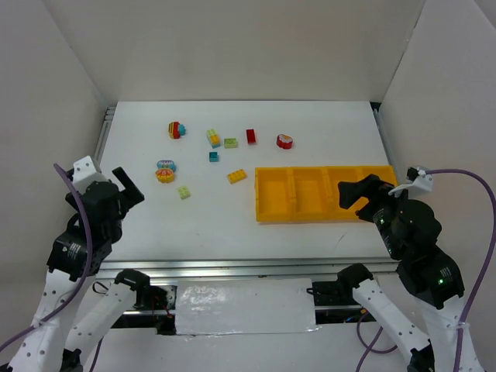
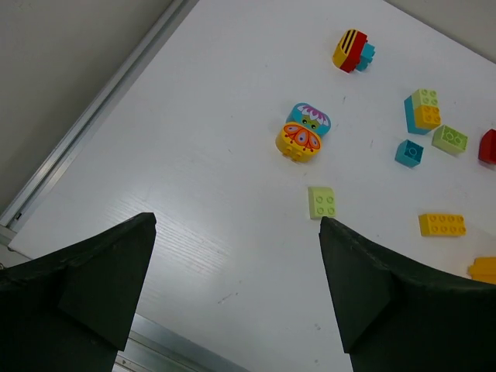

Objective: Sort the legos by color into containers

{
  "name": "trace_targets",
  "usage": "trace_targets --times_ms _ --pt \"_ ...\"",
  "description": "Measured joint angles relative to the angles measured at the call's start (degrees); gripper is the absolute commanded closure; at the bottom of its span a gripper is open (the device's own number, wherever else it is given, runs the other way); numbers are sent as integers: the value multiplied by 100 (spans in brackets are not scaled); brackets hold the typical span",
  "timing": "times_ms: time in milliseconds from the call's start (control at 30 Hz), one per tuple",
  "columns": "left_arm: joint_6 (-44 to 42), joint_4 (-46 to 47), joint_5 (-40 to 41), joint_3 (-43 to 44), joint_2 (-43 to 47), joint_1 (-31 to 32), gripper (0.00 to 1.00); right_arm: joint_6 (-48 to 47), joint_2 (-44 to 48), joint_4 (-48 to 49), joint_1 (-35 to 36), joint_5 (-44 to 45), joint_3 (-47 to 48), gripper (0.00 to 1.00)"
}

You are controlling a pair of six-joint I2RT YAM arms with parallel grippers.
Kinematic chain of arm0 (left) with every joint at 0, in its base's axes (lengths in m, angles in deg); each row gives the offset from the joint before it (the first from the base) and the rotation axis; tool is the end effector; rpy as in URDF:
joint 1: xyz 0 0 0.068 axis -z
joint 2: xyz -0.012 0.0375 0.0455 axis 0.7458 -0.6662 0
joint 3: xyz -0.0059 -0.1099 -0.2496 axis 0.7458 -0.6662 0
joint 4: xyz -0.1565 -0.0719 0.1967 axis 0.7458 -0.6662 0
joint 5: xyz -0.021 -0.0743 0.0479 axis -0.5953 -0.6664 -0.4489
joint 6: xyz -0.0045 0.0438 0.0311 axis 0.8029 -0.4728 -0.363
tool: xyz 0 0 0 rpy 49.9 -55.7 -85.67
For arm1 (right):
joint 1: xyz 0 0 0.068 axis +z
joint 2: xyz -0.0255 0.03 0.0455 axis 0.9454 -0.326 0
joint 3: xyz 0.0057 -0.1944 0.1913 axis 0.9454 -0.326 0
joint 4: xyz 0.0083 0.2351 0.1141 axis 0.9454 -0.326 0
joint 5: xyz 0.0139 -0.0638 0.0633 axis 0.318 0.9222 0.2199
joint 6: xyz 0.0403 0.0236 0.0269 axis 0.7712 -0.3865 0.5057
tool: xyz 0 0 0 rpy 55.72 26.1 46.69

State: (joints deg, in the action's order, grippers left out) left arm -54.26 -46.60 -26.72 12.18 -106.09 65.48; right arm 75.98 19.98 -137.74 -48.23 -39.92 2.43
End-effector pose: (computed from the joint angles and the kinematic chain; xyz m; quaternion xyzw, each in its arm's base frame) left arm 0.1059 -0.0092 0.3683 -0.2998 0.7526 0.0293 0.5855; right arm 0.0536 0.0100 0.3988 0.1545 0.7613 0.1623 0.6085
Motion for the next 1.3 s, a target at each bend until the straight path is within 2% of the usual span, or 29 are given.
trace_targets --times_ms 467,567,667,767,867,1167,1300 --pt "7 4 0 -2 66 -2 1 7 179 -31 0 -15 -13 0" --pt "4 7 -4 -2 -11 0 0 9 157 138 0 -223 -138 0" --pt "2 7 -22 -2 -79 0 0 -7 -258 337 0 -599 -179 0" --pt "-2 17 -46 -2 -127 -2 1 -203 -1303 514 0 -1075 44 0" --pt "-2 22 -59 -2 -201 0 0 -520 -2872 535 0 -1248 778 0" --pt "-79 44 -127 -2 -295 -2 0 -1611 -7991 240 -31 -872 4457 6" --pt "-146 66 -223 -2 -302 -2 0 -2031 -9774 24 -181 -1019 5829 6"
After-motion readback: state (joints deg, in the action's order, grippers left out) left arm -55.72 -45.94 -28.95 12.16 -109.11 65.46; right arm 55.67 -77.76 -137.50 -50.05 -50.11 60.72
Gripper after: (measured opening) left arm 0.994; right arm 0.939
